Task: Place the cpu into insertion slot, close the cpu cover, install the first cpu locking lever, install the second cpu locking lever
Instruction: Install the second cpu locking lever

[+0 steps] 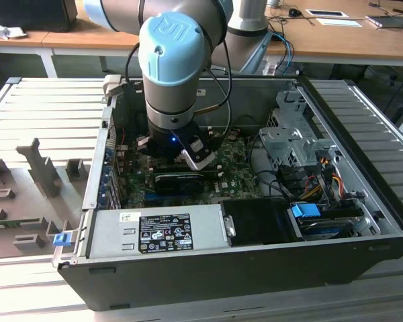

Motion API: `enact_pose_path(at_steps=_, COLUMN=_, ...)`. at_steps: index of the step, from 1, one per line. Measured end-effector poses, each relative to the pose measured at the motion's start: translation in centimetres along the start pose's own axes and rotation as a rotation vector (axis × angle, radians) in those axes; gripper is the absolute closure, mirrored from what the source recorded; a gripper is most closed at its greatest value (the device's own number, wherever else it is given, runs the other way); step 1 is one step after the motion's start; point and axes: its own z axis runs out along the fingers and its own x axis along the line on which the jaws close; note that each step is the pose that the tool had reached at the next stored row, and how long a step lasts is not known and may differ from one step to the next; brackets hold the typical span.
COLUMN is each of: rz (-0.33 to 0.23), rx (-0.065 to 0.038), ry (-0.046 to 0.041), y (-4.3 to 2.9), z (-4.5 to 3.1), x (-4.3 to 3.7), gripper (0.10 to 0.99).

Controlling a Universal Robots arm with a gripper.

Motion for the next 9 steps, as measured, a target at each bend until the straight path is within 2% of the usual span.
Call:
enact_pose_path(at_steps=3, rz=0.0, rx=-0.013, ry=-0.0015, y=-0.06, z=0.17, x=0.01, gripper=0.98)
enact_pose_path(at_steps=5, rz=0.0, rx=-0.014, ry=-0.0016, y=-0.03, z=0.07, x=0.01, gripper=0.98)
enact_pose_path(at_steps=6, rz=0.0, rx=-0.014, ry=-0.0015, y=0.05, z=-0.18, x=0.0, gripper=0.98)
enact_pose_path(at_steps=9, rz=0.0, rx=-0.015, ry=-0.0016, y=0.57, z=-1.78, x=-0.05, gripper=0.98)
